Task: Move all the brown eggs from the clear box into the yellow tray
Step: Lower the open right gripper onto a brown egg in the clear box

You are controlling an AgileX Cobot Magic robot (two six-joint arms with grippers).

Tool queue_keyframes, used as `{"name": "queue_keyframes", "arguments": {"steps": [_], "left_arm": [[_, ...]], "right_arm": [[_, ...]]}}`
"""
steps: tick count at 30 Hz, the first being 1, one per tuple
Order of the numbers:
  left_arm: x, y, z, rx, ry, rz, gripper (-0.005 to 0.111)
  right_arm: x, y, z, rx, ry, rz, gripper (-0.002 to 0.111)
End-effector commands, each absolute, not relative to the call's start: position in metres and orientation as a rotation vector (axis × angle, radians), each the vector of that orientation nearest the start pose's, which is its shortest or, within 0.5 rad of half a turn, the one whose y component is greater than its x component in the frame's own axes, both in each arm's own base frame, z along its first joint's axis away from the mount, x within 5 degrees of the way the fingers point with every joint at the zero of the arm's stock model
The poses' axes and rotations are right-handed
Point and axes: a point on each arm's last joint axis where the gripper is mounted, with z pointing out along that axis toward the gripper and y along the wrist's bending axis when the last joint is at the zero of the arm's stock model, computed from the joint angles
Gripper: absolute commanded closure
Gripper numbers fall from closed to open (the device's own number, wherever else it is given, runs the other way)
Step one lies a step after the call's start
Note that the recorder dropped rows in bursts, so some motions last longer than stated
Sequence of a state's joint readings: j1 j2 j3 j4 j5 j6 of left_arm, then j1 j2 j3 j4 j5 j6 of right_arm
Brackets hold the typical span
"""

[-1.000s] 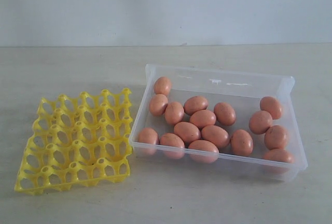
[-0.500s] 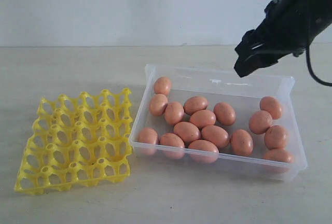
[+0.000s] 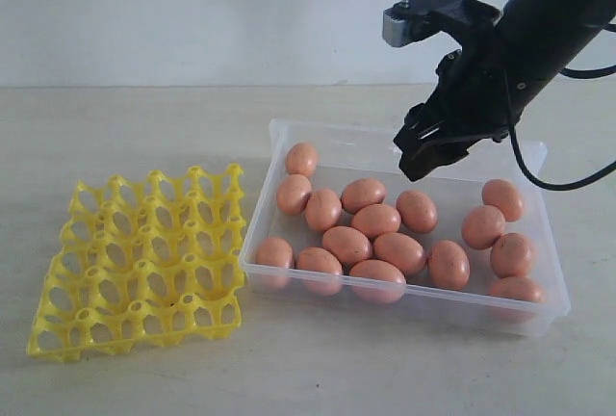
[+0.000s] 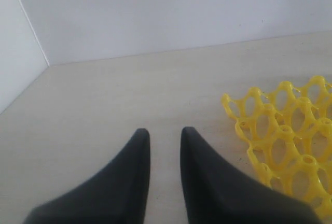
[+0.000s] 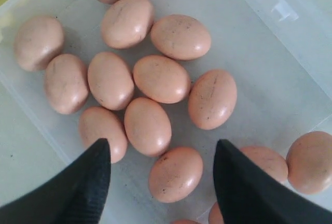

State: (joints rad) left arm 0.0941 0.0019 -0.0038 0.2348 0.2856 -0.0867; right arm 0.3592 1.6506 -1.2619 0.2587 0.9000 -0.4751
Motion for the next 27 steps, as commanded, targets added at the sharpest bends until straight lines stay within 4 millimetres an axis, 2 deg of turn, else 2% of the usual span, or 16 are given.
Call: {"name": "queue_keyframes", "arguments": {"steps": [1, 7, 10, 17, 27], "left_arm": [[0.054, 0.011, 0.188, -0.007, 1.765, 0.22, 0.085], [0.054, 0.011, 0.188, -0.007, 1.765, 0.22, 0.085], [0.054, 0.011, 0.188, -0.007, 1.765, 0.22, 0.085], [0.054, 0.011, 0.188, -0.007, 1.765, 0.22, 0.085], [0.054, 0.011, 0.188, -0.007, 1.765, 0.22, 0.085]], "right_arm": [[0.312, 0.136, 0.267, -0.983, 2.567, 0.283, 0.052], [0.32, 0.138, 0.27, -0.955, 2.481, 0.241, 0.052], [0.325, 0.141, 0.263, -0.914, 2.486, 0.224, 0.052], [0.338, 0.138, 0.22, -0.902, 2.655, 0.124, 0.052], [0.346, 0.144, 0.194, -0.903, 2.694, 0.148, 0.052]]}}
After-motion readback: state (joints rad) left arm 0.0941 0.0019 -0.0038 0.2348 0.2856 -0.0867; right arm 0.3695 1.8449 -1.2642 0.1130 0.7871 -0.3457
